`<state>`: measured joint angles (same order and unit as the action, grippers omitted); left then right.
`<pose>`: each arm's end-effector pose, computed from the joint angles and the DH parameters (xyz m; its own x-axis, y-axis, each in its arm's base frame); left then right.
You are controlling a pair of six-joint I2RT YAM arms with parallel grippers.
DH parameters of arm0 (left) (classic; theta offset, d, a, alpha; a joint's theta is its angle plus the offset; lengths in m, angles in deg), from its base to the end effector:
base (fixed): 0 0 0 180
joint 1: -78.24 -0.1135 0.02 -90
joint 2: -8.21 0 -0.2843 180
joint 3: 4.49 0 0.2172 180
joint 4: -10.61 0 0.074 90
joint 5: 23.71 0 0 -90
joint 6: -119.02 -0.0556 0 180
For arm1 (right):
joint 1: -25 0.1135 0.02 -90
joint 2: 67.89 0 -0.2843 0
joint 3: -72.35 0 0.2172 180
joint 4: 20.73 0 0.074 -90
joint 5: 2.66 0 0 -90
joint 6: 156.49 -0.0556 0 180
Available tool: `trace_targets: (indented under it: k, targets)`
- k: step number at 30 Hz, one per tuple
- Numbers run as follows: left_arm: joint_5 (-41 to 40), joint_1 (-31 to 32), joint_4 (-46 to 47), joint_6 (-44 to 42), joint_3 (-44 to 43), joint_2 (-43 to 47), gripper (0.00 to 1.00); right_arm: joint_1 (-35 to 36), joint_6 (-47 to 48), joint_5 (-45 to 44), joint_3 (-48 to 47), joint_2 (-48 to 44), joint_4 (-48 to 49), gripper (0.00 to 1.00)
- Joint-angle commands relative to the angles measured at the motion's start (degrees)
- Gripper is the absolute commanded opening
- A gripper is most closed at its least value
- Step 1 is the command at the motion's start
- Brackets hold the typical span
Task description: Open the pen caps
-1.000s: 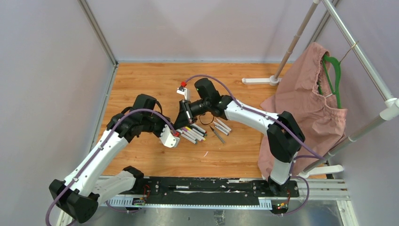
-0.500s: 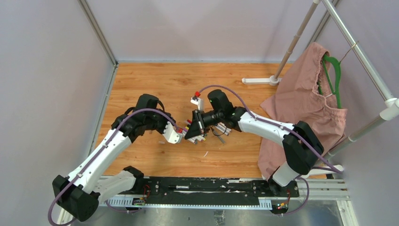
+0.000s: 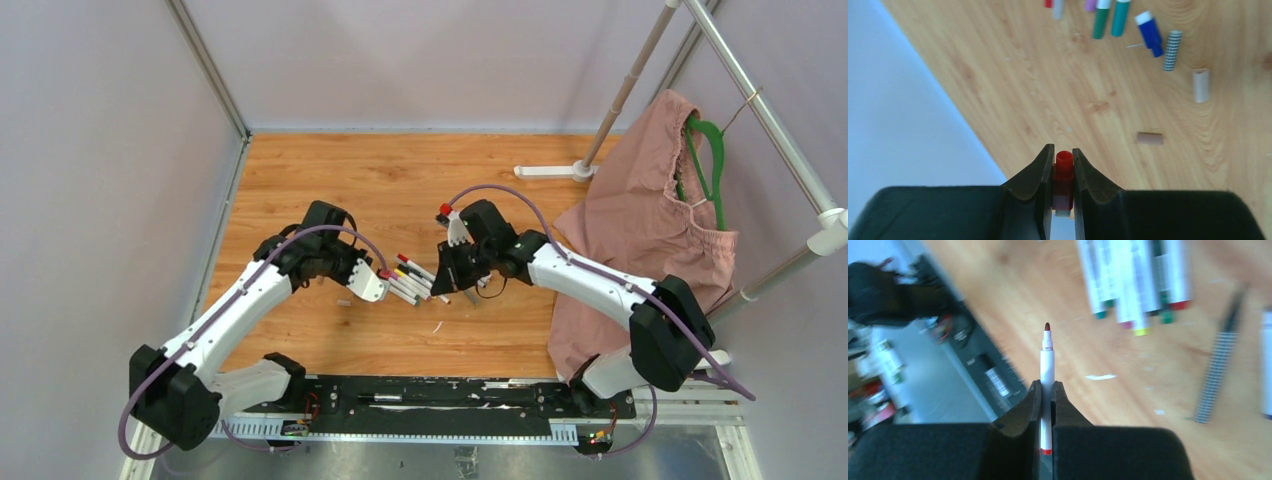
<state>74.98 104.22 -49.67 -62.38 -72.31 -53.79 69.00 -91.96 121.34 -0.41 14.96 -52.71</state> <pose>0.1559 -0.0853 0.2816 0.5297 0.8412 -0.1087 0.7188 -0.3771 0.5841 0.1853 0.2222 0.2771 -0.8112 -0.2878 -0.5091 -0.5822 0.4782 0.6575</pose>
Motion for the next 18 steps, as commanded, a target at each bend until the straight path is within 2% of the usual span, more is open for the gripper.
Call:
trace_targets:
  k: [1, 9, 18]
  targets:
    - [-4.24, -0.31, -3.65, 4.07, 2.21, -4.79, 0.0, -0.95, 9.77, -23.85, 0.22, 0.1, -5.16, 0.0]
    - [-1.65, -2.15, -3.65, 11.35, 1.38, -14.58, 0.0, -1.01, 14.83, -36.87, 0.48, 7.01, -1.67, 0.01]
    - [0.81, -6.81, 1.07, 12.7, 3.71, -19.2, 0.04, -0.97, 18.07, -39.66, -0.99, 12.22, -0.62, 0.1]
